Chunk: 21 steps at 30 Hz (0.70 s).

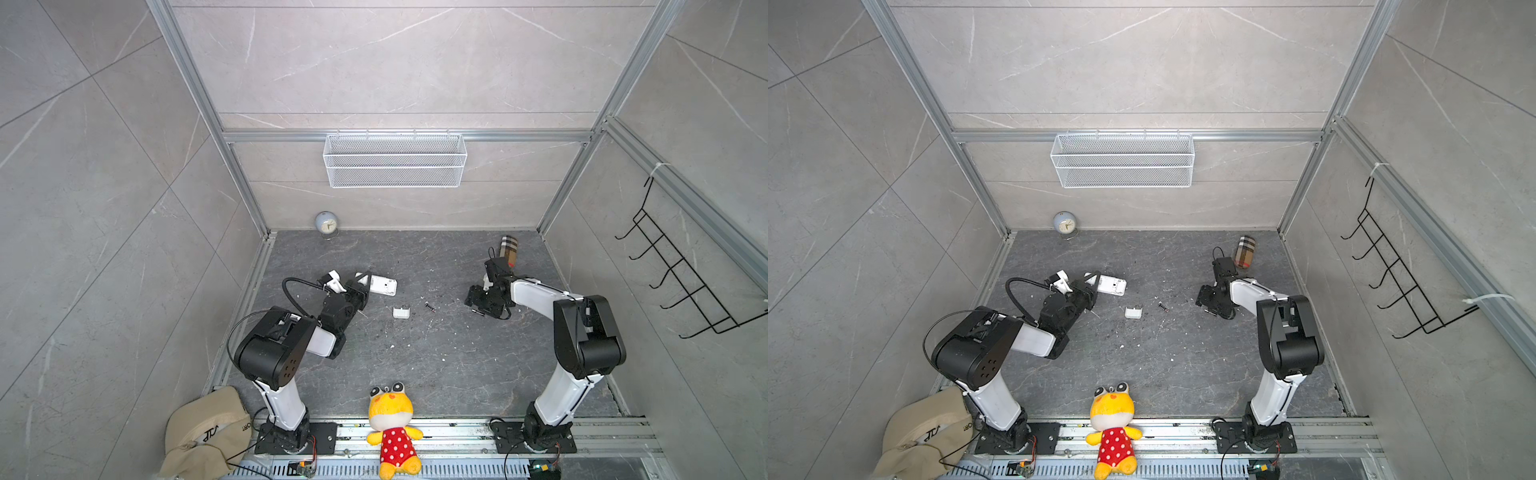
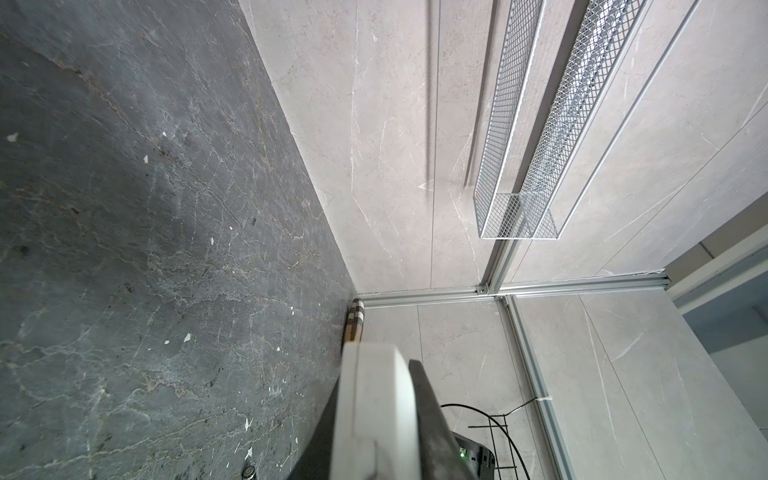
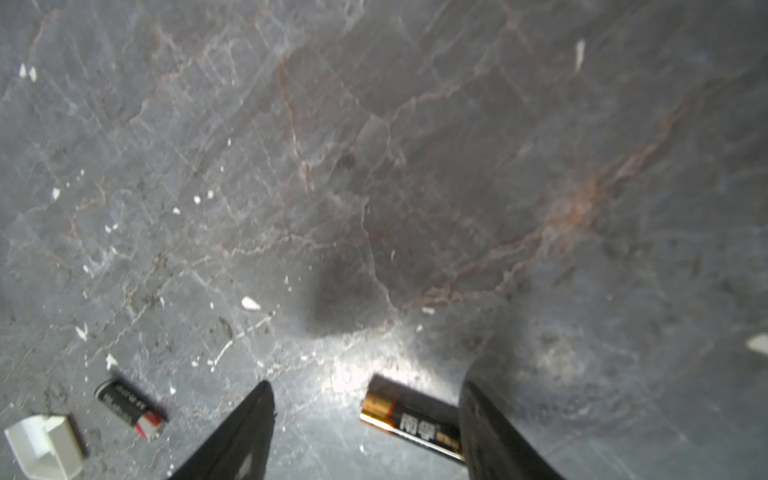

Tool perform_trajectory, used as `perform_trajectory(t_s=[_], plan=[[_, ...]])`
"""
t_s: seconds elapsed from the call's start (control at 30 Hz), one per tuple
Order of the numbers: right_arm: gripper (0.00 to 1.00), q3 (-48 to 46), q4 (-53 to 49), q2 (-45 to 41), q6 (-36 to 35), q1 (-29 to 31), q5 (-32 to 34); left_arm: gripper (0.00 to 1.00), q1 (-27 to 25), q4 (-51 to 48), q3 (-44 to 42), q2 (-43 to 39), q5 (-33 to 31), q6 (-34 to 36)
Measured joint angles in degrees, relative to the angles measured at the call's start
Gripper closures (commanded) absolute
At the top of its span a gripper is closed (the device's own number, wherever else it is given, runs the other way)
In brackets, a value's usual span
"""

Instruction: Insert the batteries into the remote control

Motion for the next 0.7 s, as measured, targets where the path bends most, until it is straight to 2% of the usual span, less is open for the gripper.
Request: perform_trajectory(t_s=[0.27,0.7], plan=[[0.42,-2.7,0.5,-1.9,0.0,2.1,-0.3,0.93,0.0,0.0,0.0,0.3,0.1,-0.2],[0.39,-5.3,-2.6,-4.6,-2.7,9.3,5.1,0.93,0.0,0.0,0.0,0.3,1.0,-0.2]])
